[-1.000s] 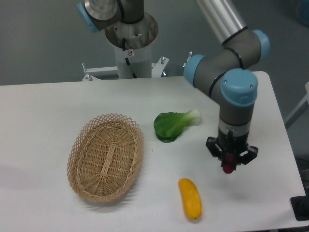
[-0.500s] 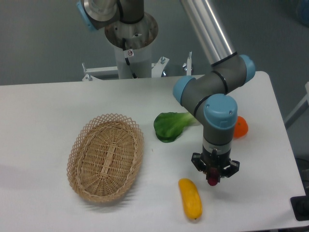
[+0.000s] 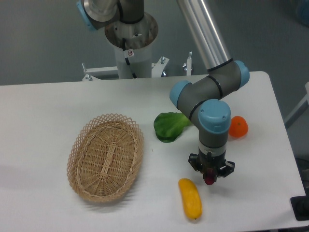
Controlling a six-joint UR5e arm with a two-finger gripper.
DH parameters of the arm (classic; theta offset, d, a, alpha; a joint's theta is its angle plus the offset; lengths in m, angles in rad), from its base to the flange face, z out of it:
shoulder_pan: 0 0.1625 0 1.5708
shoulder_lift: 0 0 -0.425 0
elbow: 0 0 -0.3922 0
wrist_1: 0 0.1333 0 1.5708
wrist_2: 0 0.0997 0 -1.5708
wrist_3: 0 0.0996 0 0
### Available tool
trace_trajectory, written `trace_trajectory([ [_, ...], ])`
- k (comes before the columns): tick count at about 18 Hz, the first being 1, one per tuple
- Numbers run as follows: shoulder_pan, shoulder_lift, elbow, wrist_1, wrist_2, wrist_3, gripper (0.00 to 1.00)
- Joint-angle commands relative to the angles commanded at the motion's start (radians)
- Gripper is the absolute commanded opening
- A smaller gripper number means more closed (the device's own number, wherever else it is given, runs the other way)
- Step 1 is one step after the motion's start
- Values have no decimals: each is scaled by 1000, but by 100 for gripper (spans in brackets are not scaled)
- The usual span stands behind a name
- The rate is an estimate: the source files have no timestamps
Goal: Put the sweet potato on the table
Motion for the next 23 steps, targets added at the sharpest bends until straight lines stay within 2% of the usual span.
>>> trace_trajectory([
  [4,2,2,-5,5,0,17,48],
  [5,0,0,-3,6,2,17,59],
  [7,2,2,0,26,9,17,89],
  [8,0,0,0,38,12,17,100],
  [11,3,3,30,43,12,17,100],
  [13,11,17,98,38,11,11,100],
  [16,17,43,156,34,35,12,100],
  [19,69,84,167,43,51,90,100],
  [21,90,119,169,34,29,173,100],
  [23,127,146,163,25,29,198,100],
])
